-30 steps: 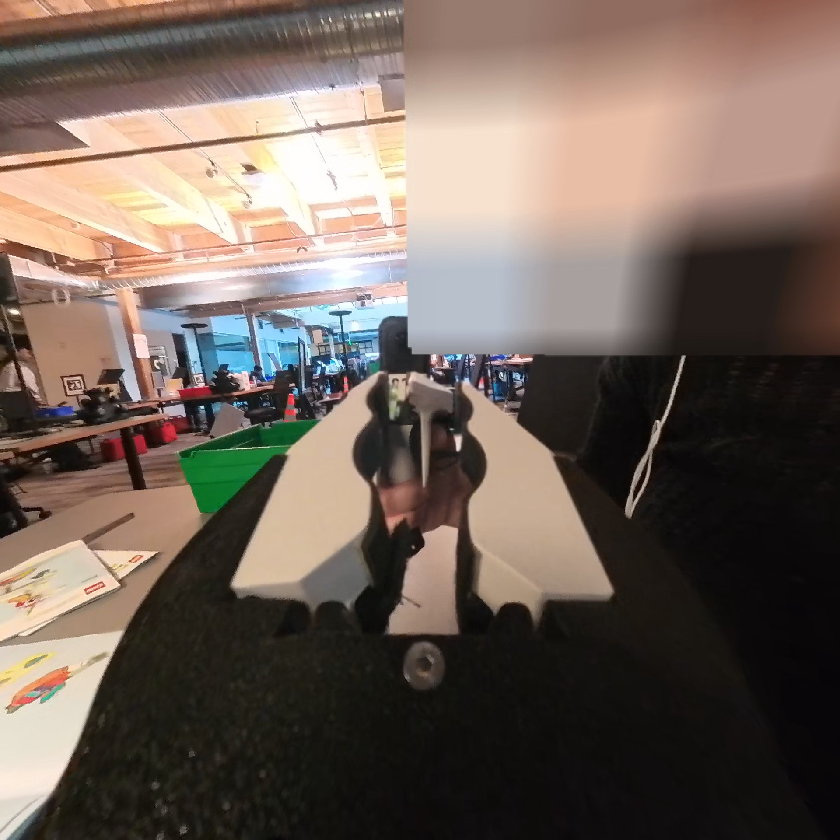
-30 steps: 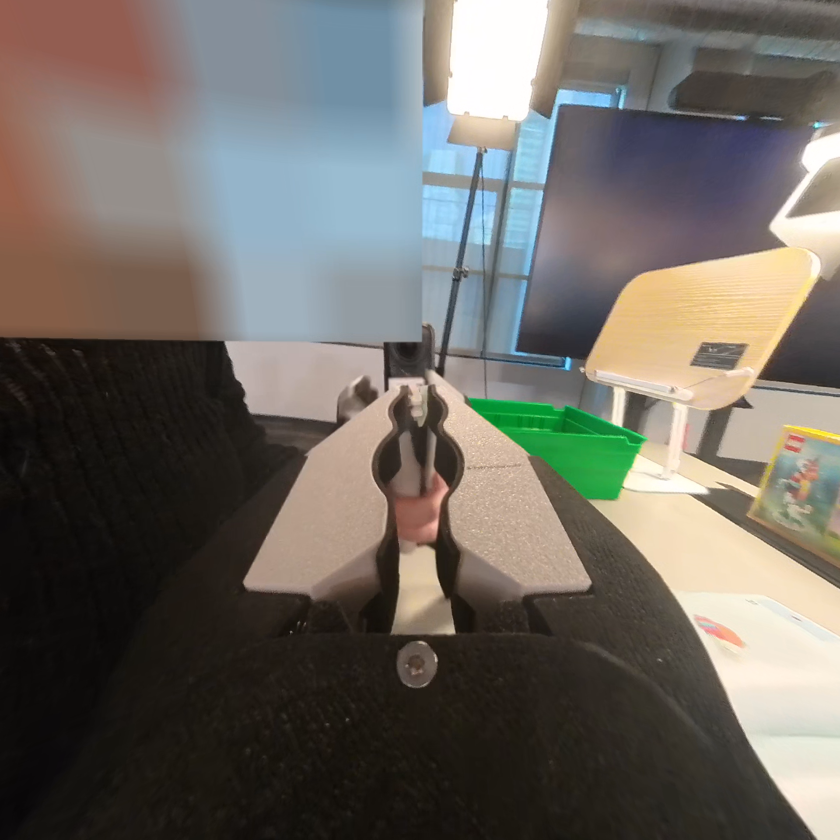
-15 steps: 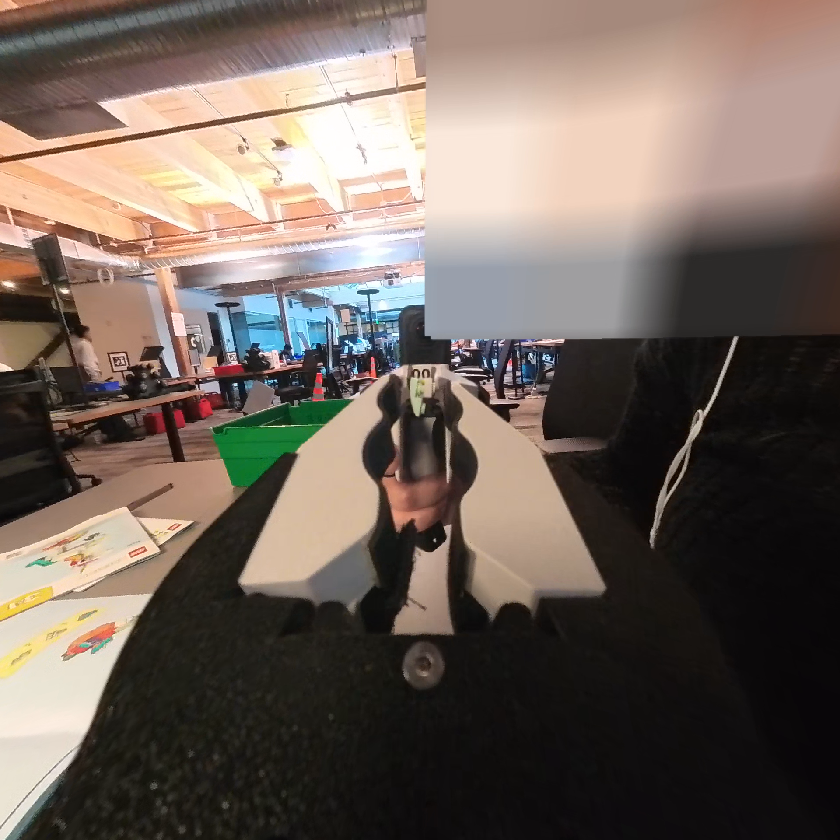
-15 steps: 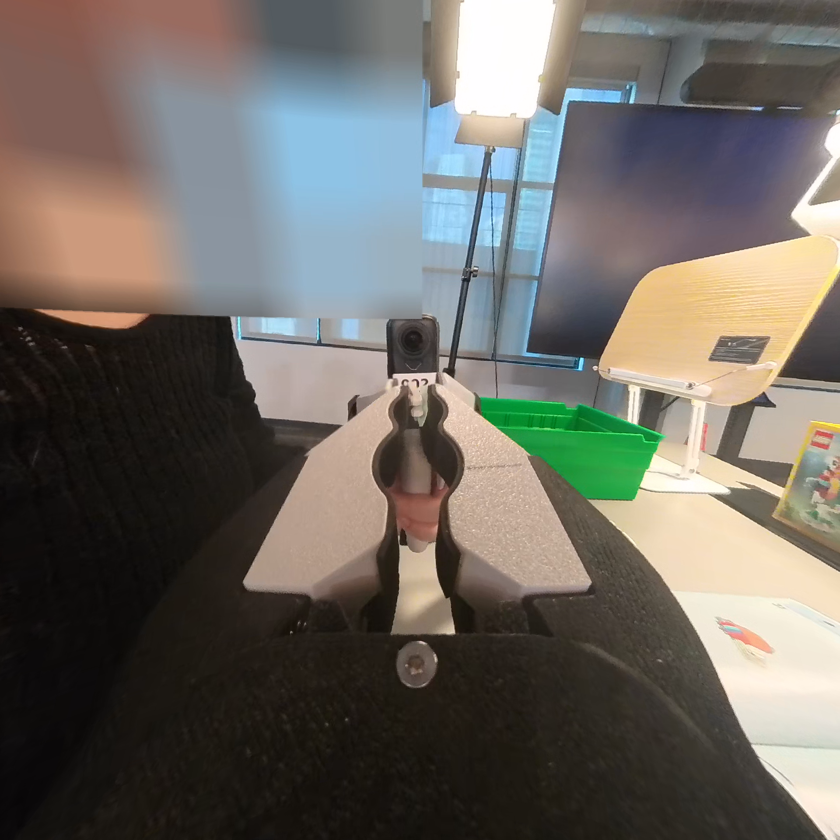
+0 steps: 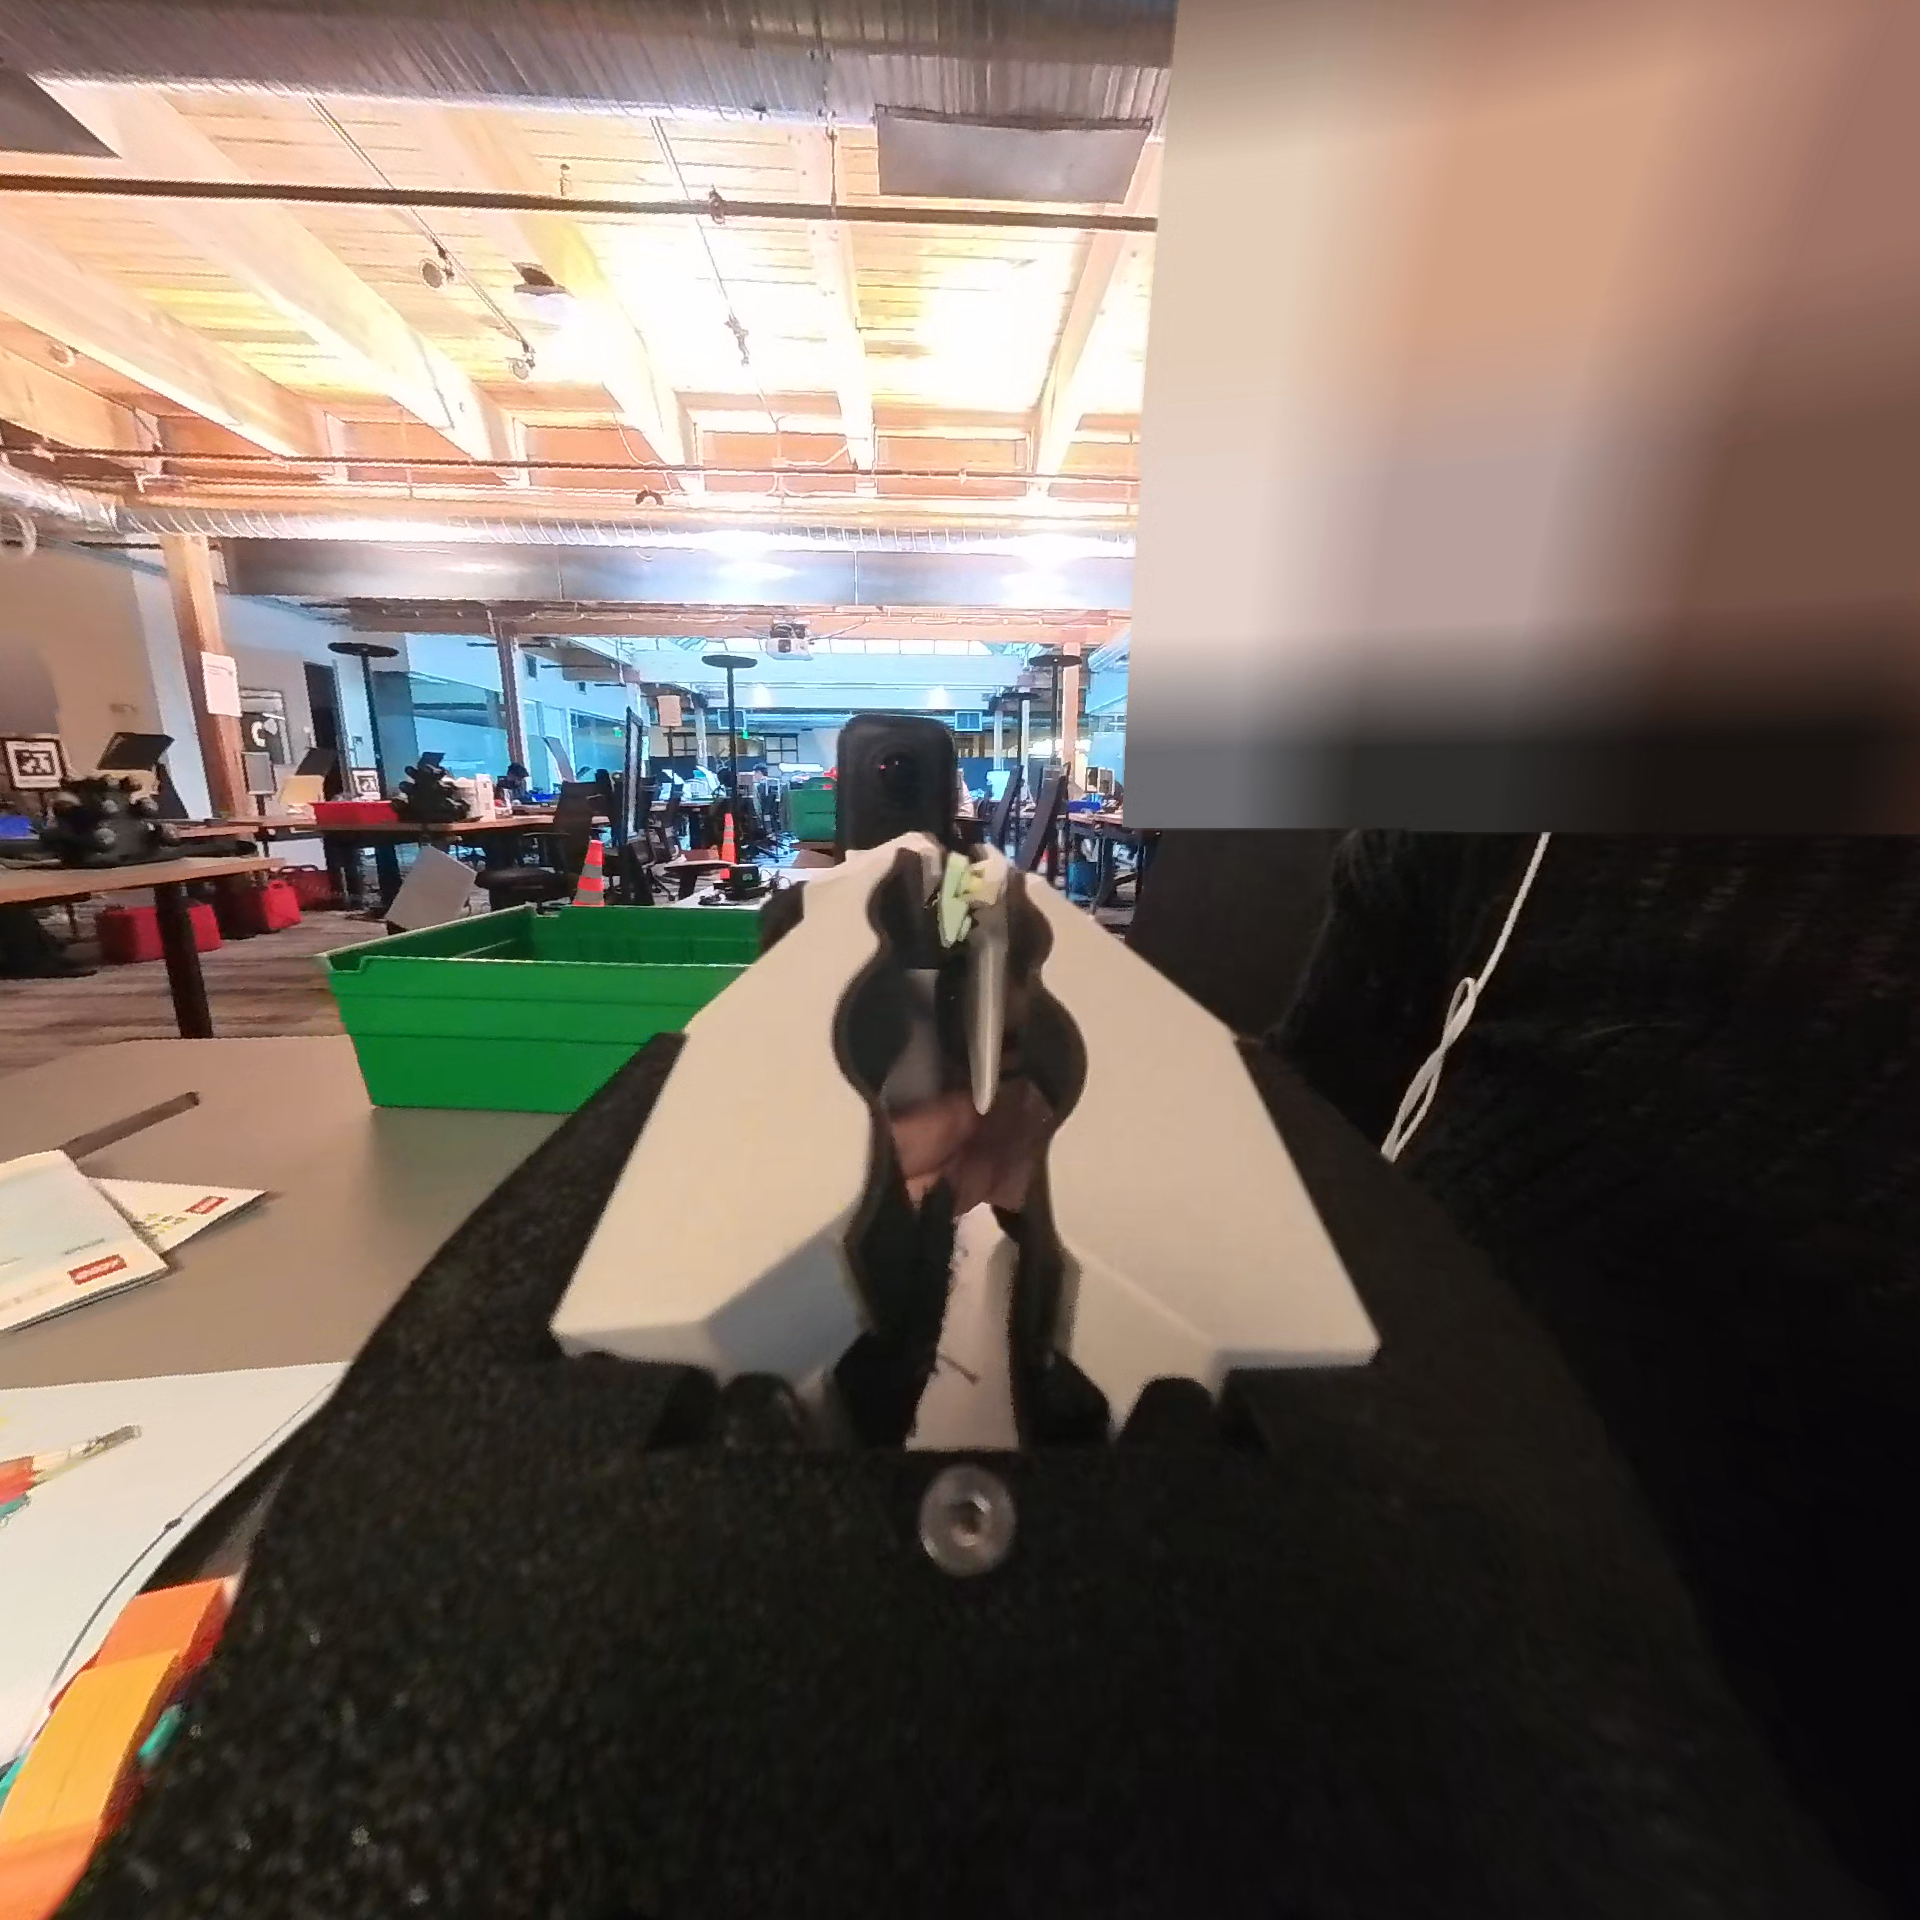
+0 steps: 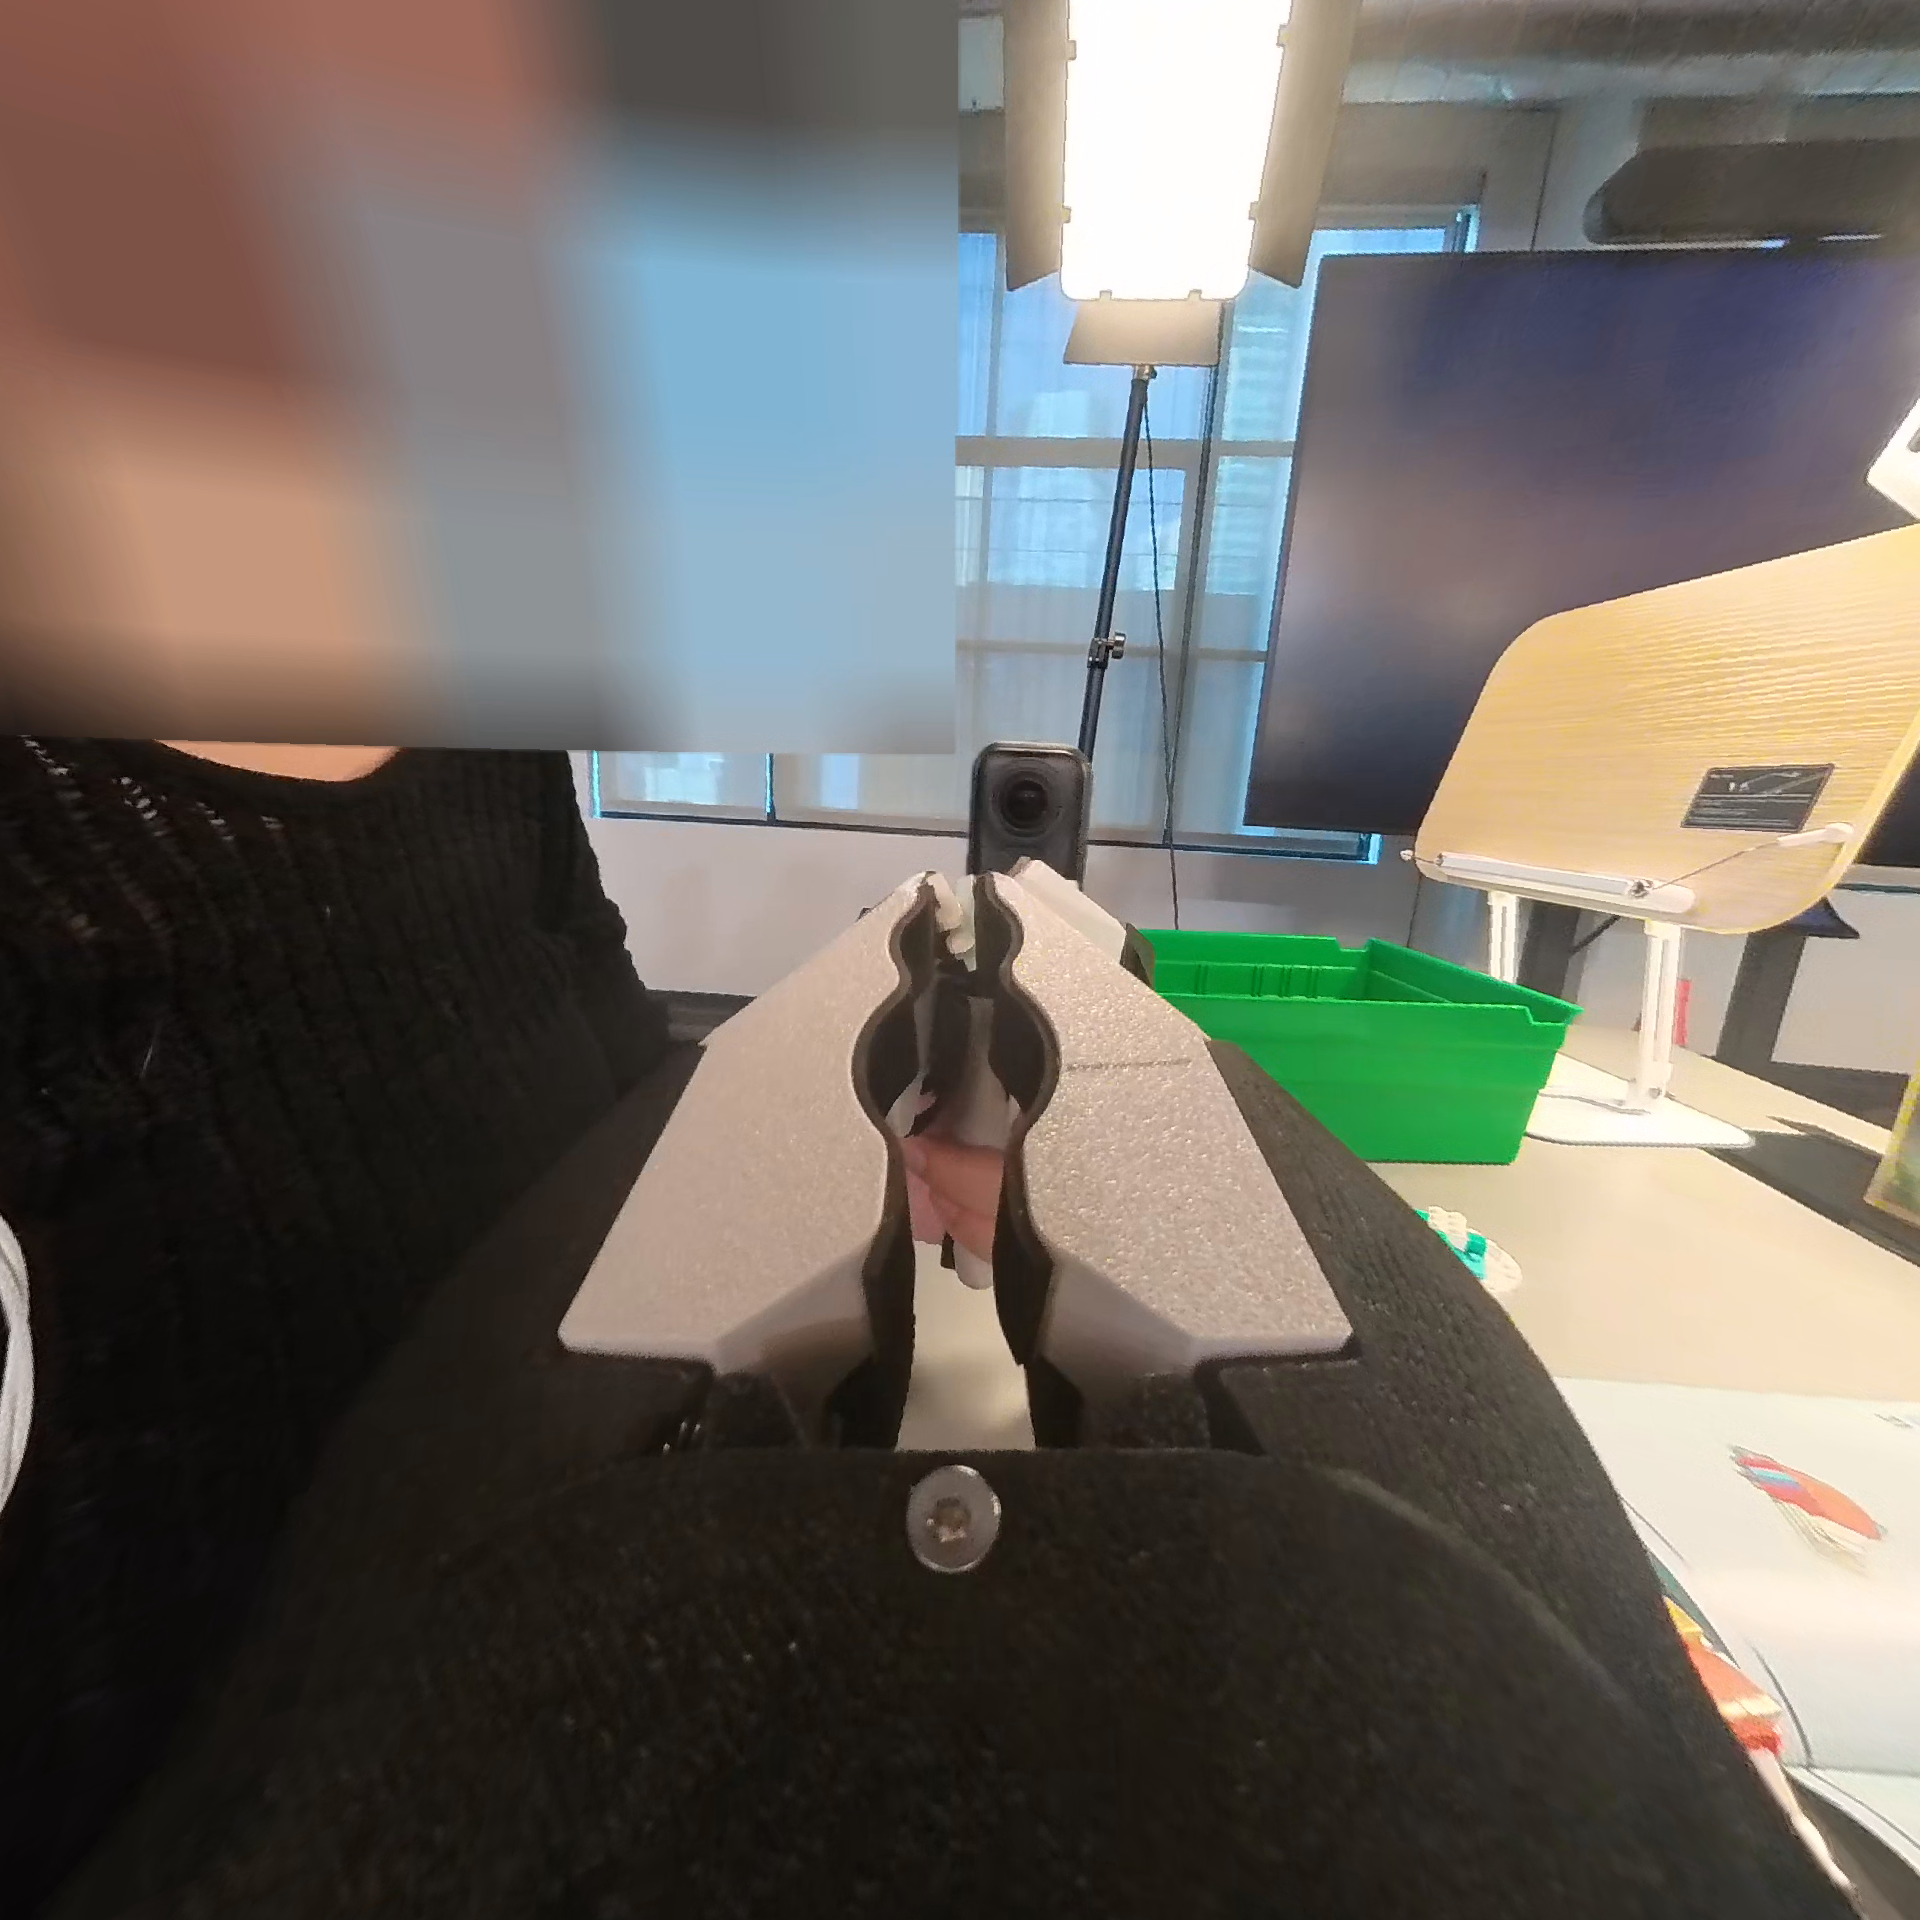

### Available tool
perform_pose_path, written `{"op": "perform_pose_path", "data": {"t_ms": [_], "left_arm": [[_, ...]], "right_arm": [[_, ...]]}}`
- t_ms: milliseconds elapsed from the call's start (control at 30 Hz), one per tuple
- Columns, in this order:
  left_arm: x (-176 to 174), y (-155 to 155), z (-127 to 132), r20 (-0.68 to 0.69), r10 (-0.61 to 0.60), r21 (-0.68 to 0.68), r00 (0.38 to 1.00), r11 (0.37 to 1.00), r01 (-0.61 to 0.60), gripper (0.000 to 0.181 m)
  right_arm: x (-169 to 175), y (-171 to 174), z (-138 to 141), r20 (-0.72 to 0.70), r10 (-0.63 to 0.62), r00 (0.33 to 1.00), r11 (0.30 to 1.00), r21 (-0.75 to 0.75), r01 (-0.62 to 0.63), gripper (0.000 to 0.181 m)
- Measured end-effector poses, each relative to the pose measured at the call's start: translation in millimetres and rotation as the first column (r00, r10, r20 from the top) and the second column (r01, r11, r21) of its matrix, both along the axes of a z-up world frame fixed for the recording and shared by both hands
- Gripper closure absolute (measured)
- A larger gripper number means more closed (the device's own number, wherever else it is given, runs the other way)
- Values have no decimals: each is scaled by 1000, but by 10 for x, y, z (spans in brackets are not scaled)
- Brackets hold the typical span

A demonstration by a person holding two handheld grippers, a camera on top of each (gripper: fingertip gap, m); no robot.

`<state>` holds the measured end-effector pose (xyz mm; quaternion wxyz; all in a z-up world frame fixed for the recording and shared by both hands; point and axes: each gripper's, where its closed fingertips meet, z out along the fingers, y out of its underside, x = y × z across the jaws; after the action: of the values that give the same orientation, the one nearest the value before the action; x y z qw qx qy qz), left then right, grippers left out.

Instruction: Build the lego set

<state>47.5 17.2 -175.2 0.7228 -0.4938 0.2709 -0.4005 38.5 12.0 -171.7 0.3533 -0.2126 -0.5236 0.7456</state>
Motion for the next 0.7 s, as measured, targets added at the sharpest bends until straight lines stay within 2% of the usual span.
{"op": "perform_pose_path", "data": {"t_ms": [167, 367, 567, 700], "left_arm": [[-16, -22, 1, -15, 8, 20, 1000, 1000, -8, 167], [-4, -31, 0, 12, -46, -20, 999, 999, 46, 167], [7, -49, 7, 107, -155, -83, 982, 983, 164, 168], [-3, -38, 11, 139, -172, -97, 975, 978, 186, 169]], "right_arm": [[-12, -17, -6, 2, 15, 1000, 1000, -18, -15, 175], [2, -29, -8, -12, 16, 1000, 1000, -8, -16, 175], [26, -52, -11, -25, 14, 1000, 1000, 9, -13, 174], [18, -45, -12, -35, -4, 999, 1000, 18, 5, 174]]}}
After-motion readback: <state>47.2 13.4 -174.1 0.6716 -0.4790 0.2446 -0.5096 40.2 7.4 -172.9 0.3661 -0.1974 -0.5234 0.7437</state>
